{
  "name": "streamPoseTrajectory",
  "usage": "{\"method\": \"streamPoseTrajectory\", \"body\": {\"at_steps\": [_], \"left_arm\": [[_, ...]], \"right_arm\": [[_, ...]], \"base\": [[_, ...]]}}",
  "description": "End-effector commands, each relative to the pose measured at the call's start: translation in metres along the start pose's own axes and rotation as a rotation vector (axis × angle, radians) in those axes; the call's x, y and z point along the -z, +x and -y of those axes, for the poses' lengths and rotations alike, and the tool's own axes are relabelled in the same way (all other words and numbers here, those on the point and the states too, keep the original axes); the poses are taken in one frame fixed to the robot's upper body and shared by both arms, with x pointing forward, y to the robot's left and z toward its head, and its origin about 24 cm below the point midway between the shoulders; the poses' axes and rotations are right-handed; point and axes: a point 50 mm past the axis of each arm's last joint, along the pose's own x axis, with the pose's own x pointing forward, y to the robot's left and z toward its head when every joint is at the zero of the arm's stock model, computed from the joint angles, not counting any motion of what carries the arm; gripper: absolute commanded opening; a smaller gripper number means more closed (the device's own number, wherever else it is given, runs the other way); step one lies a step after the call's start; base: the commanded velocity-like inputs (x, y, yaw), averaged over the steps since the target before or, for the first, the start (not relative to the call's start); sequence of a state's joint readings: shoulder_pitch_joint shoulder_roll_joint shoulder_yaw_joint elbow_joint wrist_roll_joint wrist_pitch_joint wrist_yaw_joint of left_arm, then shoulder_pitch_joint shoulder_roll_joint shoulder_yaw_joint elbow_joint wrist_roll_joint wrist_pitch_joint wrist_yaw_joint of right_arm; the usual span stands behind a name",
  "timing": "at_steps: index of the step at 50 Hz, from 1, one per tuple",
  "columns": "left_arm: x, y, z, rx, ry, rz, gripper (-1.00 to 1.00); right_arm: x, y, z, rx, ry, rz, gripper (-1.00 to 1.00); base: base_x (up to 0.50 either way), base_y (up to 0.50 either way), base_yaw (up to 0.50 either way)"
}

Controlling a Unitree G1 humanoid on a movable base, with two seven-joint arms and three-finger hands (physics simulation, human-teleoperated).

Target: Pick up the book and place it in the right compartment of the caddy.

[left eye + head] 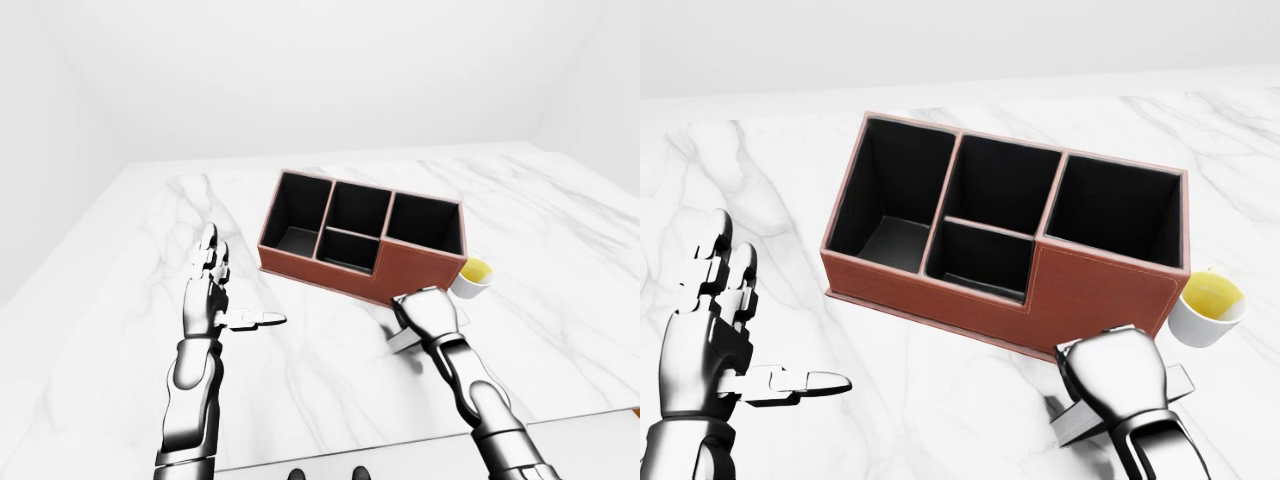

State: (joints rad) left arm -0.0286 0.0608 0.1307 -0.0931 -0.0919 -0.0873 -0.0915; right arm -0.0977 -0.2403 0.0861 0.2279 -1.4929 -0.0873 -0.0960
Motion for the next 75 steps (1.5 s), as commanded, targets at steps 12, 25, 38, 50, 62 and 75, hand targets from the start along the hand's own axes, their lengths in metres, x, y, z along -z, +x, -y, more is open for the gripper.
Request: {"method": "streamPoseTrajectory", "body": {"at_steps": [12,25,38,50,62,75], "left_arm": [[0.013,-0.008,0.008,0.01,-0.009,-0.055,1.0],[0.024,-0.007,0.007,0.013,-0.019,-0.102,1.0],[0.018,-0.006,0.002,0.007,-0.028,-0.079,1.0],[0.012,0.0,-0.002,-0.002,-0.047,-0.048,1.0],[0.011,0.0,-0.003,-0.006,-0.057,-0.042,1.0],[0.0,0.009,-0.018,-0.005,-0.065,0.003,1.0]], "right_arm": [[-0.022,-0.032,0.072,0.041,0.305,0.07,-1.0],[-0.036,-0.039,0.107,0.078,0.374,0.175,-1.0],[-0.05,-0.045,0.151,0.147,0.382,0.31,-1.0],[-0.057,-0.04,0.195,0.275,0.327,0.389,-1.0],[-0.057,-0.042,0.243,0.481,0.278,0.443,-1.0],[-0.048,-0.039,0.285,0.622,0.185,0.437,-1.0]], "base": [[0.0,0.0,0.0],[0.0,0.0,0.0],[0.0,0.0,0.0],[0.0,0.0,0.0],[0.0,0.0,0.0],[0.0,0.0,0.0]]}}
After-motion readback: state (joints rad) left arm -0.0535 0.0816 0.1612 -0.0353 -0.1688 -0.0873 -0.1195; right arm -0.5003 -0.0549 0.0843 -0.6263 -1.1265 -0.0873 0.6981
